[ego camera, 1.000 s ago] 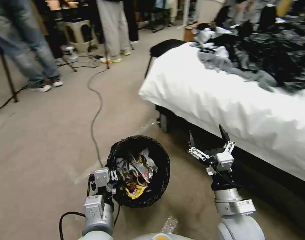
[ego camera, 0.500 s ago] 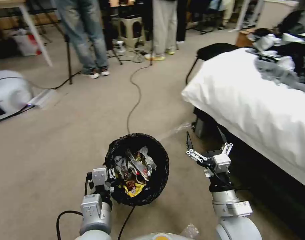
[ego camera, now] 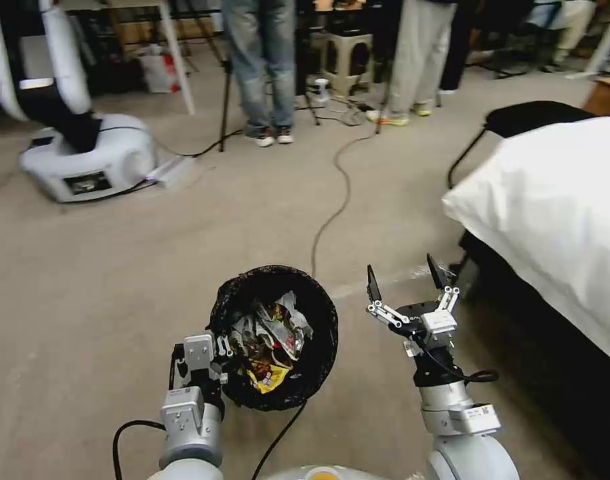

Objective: Pick up the trash bin, then pick up the garbage from the floor and place it into the trash bin.

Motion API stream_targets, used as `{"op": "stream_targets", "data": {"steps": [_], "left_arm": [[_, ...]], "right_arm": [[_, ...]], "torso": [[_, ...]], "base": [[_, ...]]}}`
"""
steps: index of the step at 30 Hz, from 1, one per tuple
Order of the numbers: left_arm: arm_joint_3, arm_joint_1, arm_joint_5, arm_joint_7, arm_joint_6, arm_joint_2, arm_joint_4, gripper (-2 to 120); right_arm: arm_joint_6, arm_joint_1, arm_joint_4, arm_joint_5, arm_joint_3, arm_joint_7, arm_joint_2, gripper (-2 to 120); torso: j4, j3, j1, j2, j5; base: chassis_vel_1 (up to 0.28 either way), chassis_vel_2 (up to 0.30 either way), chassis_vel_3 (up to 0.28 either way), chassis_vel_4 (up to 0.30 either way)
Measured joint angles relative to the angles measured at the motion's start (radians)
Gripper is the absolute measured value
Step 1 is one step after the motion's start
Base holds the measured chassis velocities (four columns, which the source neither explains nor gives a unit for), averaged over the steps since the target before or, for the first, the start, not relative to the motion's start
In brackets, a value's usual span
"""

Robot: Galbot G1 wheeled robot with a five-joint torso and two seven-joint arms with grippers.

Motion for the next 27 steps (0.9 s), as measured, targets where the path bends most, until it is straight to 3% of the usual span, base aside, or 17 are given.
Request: {"op": "stream_targets", "data": {"steps": [27], "left_arm": [[-0.026, -0.018, -0.033, -0.025, -0.005, -0.002, 0.024, 1]], "right_arm": [[0.004, -0.006, -0.004, 0.000, 0.003, 0.000, 0.004, 100]], "torso": [[0.0000, 0.000, 0.000, 0.000, 0.0001]], "base": [[0.068, 0.059, 0.069, 0.065]]}}
